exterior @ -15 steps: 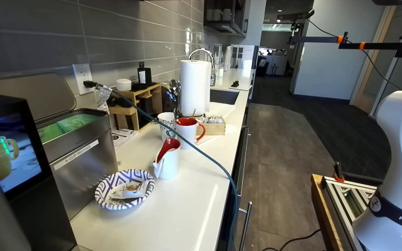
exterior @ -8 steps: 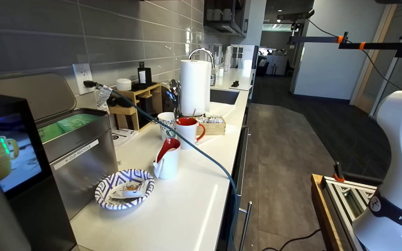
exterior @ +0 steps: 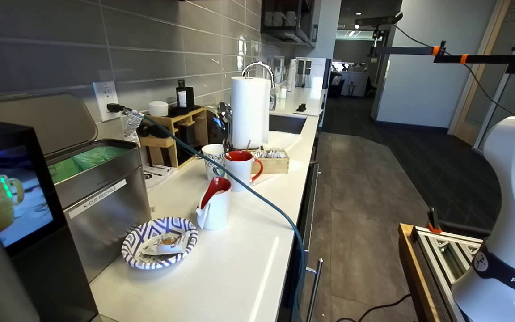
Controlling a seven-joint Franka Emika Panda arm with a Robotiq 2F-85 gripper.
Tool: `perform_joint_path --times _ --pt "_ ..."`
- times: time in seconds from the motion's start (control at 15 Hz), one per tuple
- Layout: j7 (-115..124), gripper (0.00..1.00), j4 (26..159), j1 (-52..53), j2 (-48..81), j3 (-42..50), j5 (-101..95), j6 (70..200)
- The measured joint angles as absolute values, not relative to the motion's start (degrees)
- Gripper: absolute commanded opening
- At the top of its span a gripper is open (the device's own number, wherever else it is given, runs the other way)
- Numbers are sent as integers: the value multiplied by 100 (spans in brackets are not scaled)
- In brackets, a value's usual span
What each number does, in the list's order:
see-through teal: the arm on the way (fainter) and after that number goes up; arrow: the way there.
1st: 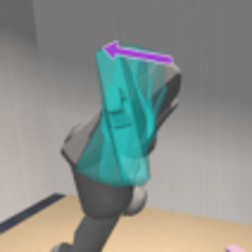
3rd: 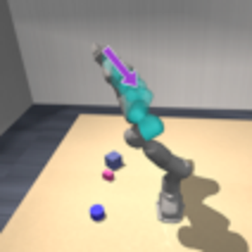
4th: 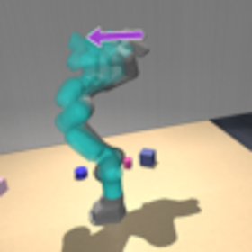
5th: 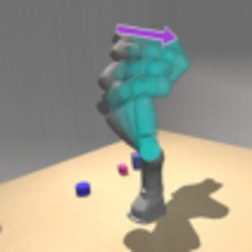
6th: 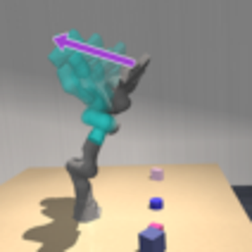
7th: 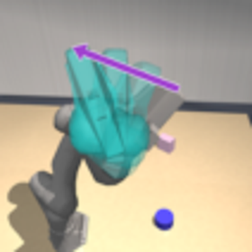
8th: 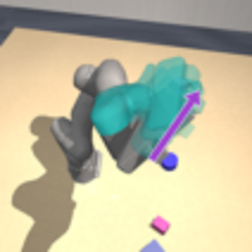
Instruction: Remove the white container from the coffee maker and put it on the table
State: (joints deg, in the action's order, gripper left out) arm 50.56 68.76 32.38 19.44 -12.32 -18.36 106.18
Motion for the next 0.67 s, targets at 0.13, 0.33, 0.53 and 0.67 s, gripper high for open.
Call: perform_joint_path --times 0.13,0.33,0.53,0.67 --pt "4784 1 7032 3149 1773 -1263 -1555 10383" --pt "4636 1 7497 3024 1418 -1223 -1495 10179" --pt "4643 5 8230 2871 883 -1080 -1504 10178" --pt "4640 5 8613 2811 577 -1034 -1510 10189"
